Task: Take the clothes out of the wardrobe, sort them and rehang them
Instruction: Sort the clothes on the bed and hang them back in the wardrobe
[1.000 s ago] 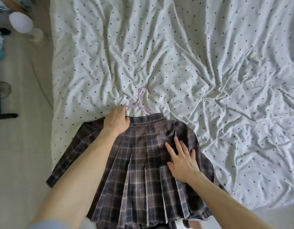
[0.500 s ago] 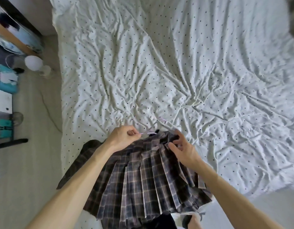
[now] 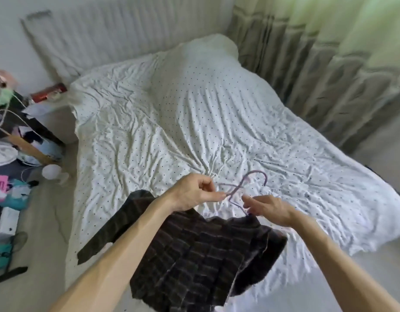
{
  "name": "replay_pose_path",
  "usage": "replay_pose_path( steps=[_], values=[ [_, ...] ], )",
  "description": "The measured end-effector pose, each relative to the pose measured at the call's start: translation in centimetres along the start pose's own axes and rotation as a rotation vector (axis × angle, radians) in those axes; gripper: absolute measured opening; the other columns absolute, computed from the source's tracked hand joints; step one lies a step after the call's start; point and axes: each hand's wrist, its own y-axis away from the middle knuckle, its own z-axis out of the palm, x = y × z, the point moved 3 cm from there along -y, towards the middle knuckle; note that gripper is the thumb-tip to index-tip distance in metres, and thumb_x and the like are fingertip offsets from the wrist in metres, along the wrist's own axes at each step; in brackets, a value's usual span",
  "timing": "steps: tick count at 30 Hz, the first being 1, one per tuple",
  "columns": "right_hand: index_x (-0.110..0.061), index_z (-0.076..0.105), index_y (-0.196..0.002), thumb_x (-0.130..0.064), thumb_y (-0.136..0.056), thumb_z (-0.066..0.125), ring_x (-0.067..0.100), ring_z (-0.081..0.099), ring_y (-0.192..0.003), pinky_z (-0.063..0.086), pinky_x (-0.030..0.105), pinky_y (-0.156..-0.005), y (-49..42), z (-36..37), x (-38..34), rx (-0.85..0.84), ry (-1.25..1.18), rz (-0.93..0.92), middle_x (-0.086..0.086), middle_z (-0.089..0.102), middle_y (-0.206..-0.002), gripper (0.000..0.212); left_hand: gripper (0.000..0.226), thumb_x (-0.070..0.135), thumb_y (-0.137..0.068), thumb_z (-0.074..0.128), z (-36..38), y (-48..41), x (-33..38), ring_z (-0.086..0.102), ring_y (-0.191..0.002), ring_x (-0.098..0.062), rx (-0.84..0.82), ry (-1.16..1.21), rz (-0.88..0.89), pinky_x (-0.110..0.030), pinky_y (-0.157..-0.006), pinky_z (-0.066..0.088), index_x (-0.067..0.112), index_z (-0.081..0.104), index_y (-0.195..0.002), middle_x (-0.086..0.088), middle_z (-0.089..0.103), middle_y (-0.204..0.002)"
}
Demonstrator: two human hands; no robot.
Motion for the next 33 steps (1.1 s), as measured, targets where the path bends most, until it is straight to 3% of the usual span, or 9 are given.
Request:
replay_pose_path(
  steps=[3,6,10,13,16,20,26,30,33],
  values=[
    [-0.025,0.068,-0.078,-0.050,-0.096,0.051,0.017,0.058,-0.084,0.047,0.031,-0.081,5.6,-3.9,5.6,-0.054,-0.052,0.101,-0.002,0.066,-0.090,0.035,0.039,0.048,-0.079,0.080,5.0,-2.1,7.2,0.049,-0.062,-0.009,-0.049,-0.046,0.116,-0.027,-0.065,0.040,0.013,0.065,-0.072,0.005,0.057,-0.066],
    [-0.022,0.060,-0.060,-0.023,-0.082,0.054,0.014,0.051,-0.067,0.046,0.027,-0.064,11.4,-6.7,10.7,-0.063,-0.137,0.177,-0.004,0.059,-0.071,0.023,0.040,0.047,-0.079,0.080,10.4,-4.2,12.9,0.050,-0.063,-0.009,-0.142,-0.077,0.184,-0.022,-0.065,0.040,0.009,0.067,-0.074,0.001,0.058,-0.068],
    [-0.019,0.064,-0.063,-0.012,-0.076,0.053,0.015,0.059,-0.064,0.047,0.027,-0.057,16.9,-8.4,18.3,0.094,-0.075,0.283,-0.002,0.066,-0.072,0.018,0.032,0.043,-0.084,0.076,18.5,-7.1,18.0,0.052,-0.068,-0.007,-0.351,-0.186,0.219,-0.024,-0.070,0.041,0.012,0.067,-0.082,0.006,0.060,-0.073],
    [-0.026,0.069,-0.074,-0.015,-0.082,0.063,0.012,0.062,-0.077,0.046,0.024,-0.060,21.0,-8.8,23.5,0.314,-0.239,0.311,-0.007,0.069,-0.082,0.015,0.018,0.034,-0.087,0.076,24.7,-8.6,21.1,0.053,-0.067,-0.001,-0.568,-0.335,0.269,-0.019,-0.073,0.041,0.028,0.071,-0.104,0.013,0.059,-0.076],
    [-0.028,0.070,-0.088,-0.021,-0.087,0.063,0.011,0.058,-0.081,0.038,0.020,-0.061,25.1,-9.5,27.2,0.552,-0.276,0.309,-0.014,0.062,-0.081,0.009,0.022,0.052,-0.083,0.074,30.9,-9.2,24.5,0.055,-0.067,0.007,-0.677,-0.500,0.369,-0.012,-0.065,0.039,0.050,0.071,-0.104,0.019,0.063,-0.079],
    [-0.024,0.071,-0.097,-0.020,-0.092,0.060,0.016,0.059,-0.089,0.044,0.027,-0.078,30.8,-10.0,31.3,0.898,-0.278,0.325,-0.012,0.064,-0.091,0.013,0.030,0.065,-0.086,0.062,37.0,-12.2,28.9,0.063,-0.089,0.007,-0.577,-0.496,0.555,-0.022,-0.083,0.049,0.042,0.076,-0.097,0.019,0.072,-0.095],
    [-0.024,0.071,-0.095,-0.023,-0.094,0.055,0.016,0.048,-0.093,0.044,0.034,-0.078,38.7,-7.6,37.0,1.478,-0.056,0.600,-0.009,0.065,-0.097,0.016,0.033,0.048,-0.097,0.052,46.4,-14.9,32.6,0.052,-0.054,-0.001,-0.641,-0.634,0.679,-0.019,-0.059,0.043,0.023,0.064,-0.079,0.009,0.059,-0.067],
    [-0.029,0.073,-0.098,-0.041,-0.094,0.055,0.022,0.051,-0.097,0.042,0.035,-0.077,40.8,-5.7,40.6,1.487,-0.073,0.926,-0.004,0.067,-0.105,0.022,0.022,0.049,-0.099,0.049,52.1,-15.8,34.8,0.055,-0.058,-0.003,-0.791,-0.577,0.693,-0.020,-0.061,0.048,0.043,0.069,-0.097,0.004,0.061,-0.066],
    [-0.036,0.068,-0.117,-0.054,-0.091,0.056,0.024,0.050,-0.112,0.044,0.039,-0.094,41.0,-4.1,42.8,1.365,-0.201,1.076,-0.007,0.062,-0.122,0.033,0.020,0.045,-0.099,0.055,56.0,-14.1,37.2,0.052,-0.051,0.002,-0.976,-0.512,0.755,-0.016,-0.053,0.041,0.038,0.073,-0.103,0.007,0.068,-0.071]
  ],
)
